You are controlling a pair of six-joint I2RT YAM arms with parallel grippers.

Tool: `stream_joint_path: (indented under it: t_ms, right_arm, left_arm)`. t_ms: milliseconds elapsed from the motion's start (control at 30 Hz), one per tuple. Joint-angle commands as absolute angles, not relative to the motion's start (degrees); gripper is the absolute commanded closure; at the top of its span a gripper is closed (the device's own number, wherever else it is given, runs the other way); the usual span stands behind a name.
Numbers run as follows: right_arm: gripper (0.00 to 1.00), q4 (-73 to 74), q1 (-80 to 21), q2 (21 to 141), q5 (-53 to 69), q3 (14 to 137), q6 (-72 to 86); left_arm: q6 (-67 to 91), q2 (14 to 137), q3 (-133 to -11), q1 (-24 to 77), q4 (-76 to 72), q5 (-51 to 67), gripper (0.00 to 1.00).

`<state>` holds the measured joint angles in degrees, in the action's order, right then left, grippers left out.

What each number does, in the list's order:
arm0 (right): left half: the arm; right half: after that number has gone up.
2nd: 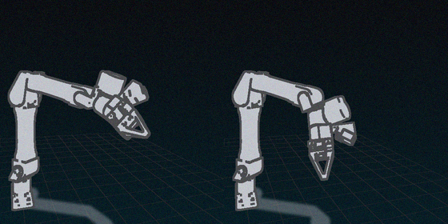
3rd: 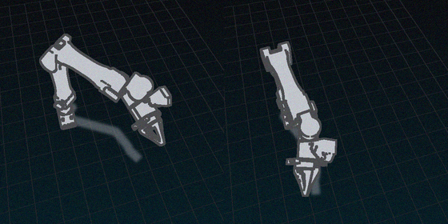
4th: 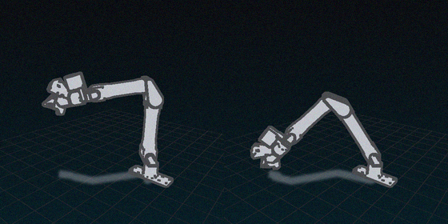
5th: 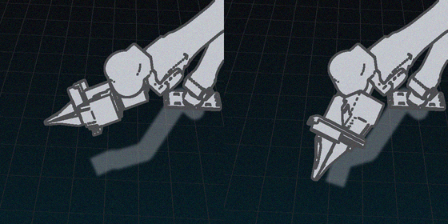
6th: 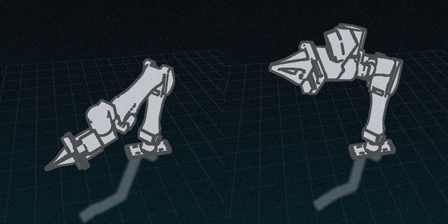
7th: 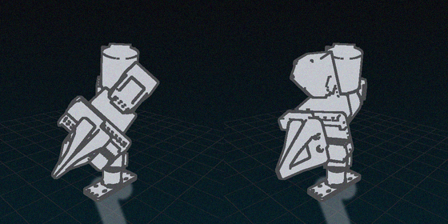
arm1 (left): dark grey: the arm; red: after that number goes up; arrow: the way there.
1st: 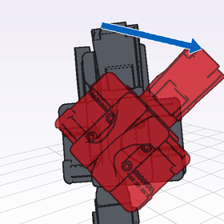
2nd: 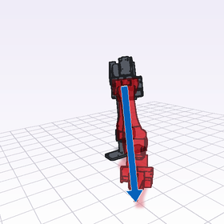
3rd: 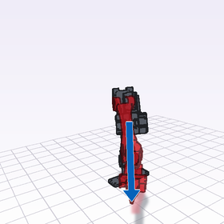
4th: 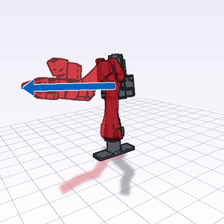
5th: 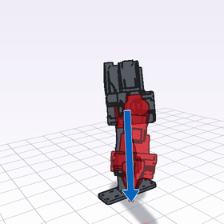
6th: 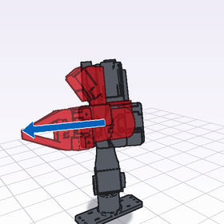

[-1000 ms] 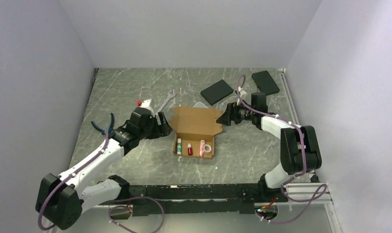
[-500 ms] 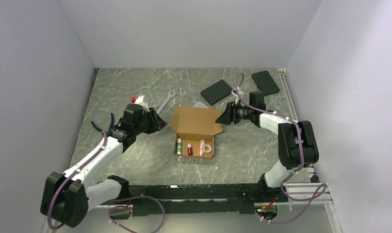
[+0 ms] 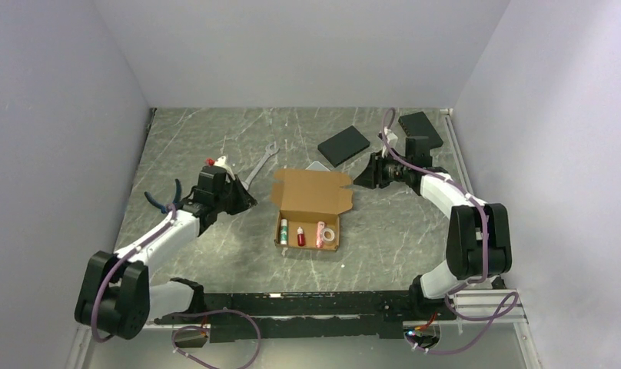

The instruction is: Fold the paper box

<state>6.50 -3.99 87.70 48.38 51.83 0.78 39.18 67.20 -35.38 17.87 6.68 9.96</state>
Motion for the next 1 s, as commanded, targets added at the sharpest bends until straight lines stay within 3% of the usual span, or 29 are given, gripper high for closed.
stream_joint_path:
  t_ms: [0, 100, 200, 433, 667, 967]
  right_arm:
    - [0.69, 8.55, -4.08, 88.78, 46.00, 54.26, -0.20]
    - [0.83, 10.06, -4.04, 89.45, 43.17, 55.19, -1.59]
    - [0.90, 11.59, -4.05, 89.81, 40.40, 55.75, -2.58]
    - [0.91, 14.25, -5.75, 94.34, 42.95, 57.12, -4.03]
    - [0.84, 11.69, -7.35, 95.85, 51.89, 55.93, -3.15]
    - [0.64, 9.57, -8.07, 95.74, 56.96, 54.99, -2.03]
  left_arm:
    - [36.42, 71.45, -37.82, 17.49, 2.71, 12.51, 0.94]
    - [35.65, 74.56, -38.52, 17.38, 1.66, 13.98, 0.95]
    - [35.54, 77.25, -38.43, 17.40, -1.87, 17.05, 0.95]
    - [35.52, 81.99, -38.84, 17.43, -7.49, 23.52, 0.95]
    - [35.57, 82.27, -36.98, 17.41, -12.31, 28.09, 0.93]
    - [36.03, 82.99, -35.16, 17.48, -18.81, 34.97, 0.90]
